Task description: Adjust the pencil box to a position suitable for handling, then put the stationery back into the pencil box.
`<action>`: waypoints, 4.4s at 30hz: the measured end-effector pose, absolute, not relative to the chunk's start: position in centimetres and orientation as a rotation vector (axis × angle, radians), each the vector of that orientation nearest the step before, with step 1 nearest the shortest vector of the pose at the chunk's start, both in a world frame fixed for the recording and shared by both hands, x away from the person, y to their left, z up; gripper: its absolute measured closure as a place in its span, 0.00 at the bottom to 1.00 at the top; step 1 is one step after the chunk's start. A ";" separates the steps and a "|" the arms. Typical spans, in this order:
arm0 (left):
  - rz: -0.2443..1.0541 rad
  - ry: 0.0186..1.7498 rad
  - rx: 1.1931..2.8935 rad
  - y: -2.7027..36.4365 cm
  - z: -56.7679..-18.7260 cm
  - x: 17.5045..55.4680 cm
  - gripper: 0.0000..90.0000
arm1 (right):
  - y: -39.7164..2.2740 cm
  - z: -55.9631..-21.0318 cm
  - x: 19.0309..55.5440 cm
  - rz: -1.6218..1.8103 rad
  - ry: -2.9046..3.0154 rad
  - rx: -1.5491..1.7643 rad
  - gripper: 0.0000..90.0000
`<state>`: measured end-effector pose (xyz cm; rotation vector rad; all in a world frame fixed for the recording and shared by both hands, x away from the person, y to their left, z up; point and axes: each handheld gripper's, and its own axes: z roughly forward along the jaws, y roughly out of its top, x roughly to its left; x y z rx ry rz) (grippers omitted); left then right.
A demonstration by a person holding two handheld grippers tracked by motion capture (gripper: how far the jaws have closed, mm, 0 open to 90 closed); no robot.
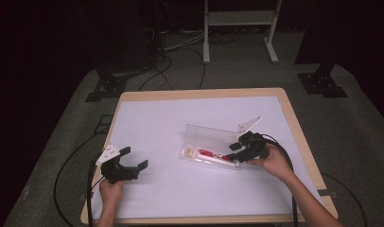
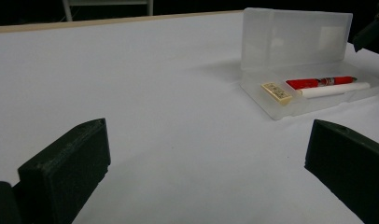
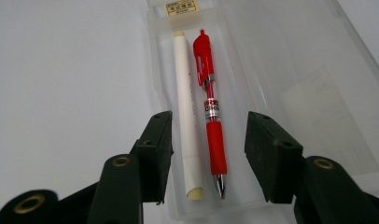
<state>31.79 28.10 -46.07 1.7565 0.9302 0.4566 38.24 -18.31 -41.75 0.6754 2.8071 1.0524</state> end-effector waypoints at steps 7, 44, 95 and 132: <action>0.458 0.928 1.757 28.1 -46.1 31.8 0.00 | -18.9 -41.7 38.0 1.057 2.801 0.691 0.54; 0.460 0.921 1.759 28.1 -46.1 31.8 0.00 | -22.6 -42.0 36.3 1.069 2.763 0.757 0.48; 0.462 0.926 1.766 27.9 -46.1 31.8 0.00 | -28.3 -44.1 33.1 1.101 2.689 0.928 0.46; 0.470 0.929 1.772 27.9 -46.1 31.7 0.00 | -31.0 -45.8 30.1 1.141 2.641 1.030 0.43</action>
